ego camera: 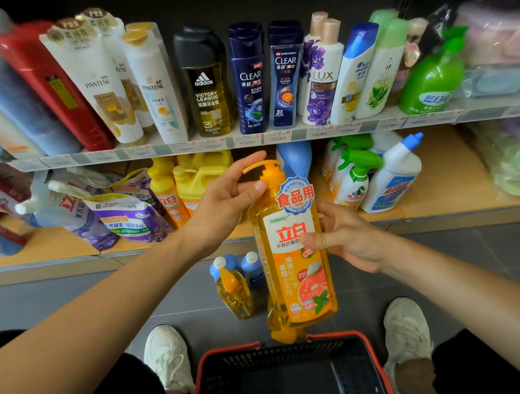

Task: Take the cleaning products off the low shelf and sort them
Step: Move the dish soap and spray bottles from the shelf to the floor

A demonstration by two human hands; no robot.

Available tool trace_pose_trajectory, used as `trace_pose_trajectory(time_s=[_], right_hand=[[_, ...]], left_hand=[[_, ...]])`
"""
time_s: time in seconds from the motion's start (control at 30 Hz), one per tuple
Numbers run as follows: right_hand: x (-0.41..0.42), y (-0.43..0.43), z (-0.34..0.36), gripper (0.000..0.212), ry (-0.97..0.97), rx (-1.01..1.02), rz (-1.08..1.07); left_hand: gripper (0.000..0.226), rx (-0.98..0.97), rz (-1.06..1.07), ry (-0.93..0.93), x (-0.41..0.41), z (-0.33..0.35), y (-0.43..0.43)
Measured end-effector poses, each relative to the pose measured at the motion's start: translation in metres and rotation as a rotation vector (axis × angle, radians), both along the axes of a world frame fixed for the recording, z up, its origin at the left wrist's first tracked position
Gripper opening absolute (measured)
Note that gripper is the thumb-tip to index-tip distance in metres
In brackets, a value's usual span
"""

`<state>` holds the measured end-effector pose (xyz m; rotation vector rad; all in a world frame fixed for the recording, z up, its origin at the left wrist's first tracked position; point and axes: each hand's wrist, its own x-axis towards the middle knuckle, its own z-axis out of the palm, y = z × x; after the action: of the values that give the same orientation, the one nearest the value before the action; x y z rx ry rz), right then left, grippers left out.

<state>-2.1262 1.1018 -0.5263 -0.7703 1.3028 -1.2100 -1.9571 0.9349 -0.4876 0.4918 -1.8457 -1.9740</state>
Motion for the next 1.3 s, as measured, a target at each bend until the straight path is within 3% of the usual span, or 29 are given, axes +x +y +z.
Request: trace_pose_trajectory(time_s=[0.2,0.43,0.57,0.73,0.83,0.97,1.07,1.17,1.2,1.3], right_hand=[[0.001,-0.003,0.003,0.076,0.009,0.002,-0.154],[-0.001,-0.003,0.009,0.063,-0.005,-0.012,-0.36],[-0.004,-0.002,0.011,0.051,-0.103,-0.019,-0.425],[-0.005,-0.002,0.014,0.048,-0.153,-0.041,-0.361],[-0.007,0.003,0.018,0.047,0.039,0.022,-0.346],[-0.006,0.015,0.024,0.046,0.368,0.142,-0.426],[-0.003,0.023,0.022,0.033,0.582,0.051,-0.467],[-0.003,0.022,0.024,0.022,0.844,-0.165,-0.461],[-0.003,0.02,0.025,0.027,0.943,-0.232,-0.399],[-0.004,0.014,0.023,0.074,1.265,-0.232,-0.001]], left_hand=[[0.046,0.04,0.047,-0.216,0.006,-0.014,0.008],[0.07,0.043,-0.231,-0.494,0.02,-0.042,0.033],[0.083,0.089,-0.184,-0.483,0.022,-0.051,0.042],[0.086,0.282,-0.025,-0.291,0.018,-0.058,0.047],[0.084,0.231,0.094,-0.206,0.018,-0.055,0.045],[0.078,0.023,0.204,-0.177,0.018,-0.04,0.035],[0.075,-0.154,0.253,-0.224,0.017,-0.034,0.031],[0.069,-0.334,0.236,-0.298,0.017,-0.03,0.032],[0.071,-0.405,0.22,-0.327,0.016,-0.028,0.033],[0.079,-0.612,0.143,-0.36,0.015,-0.025,0.041]])
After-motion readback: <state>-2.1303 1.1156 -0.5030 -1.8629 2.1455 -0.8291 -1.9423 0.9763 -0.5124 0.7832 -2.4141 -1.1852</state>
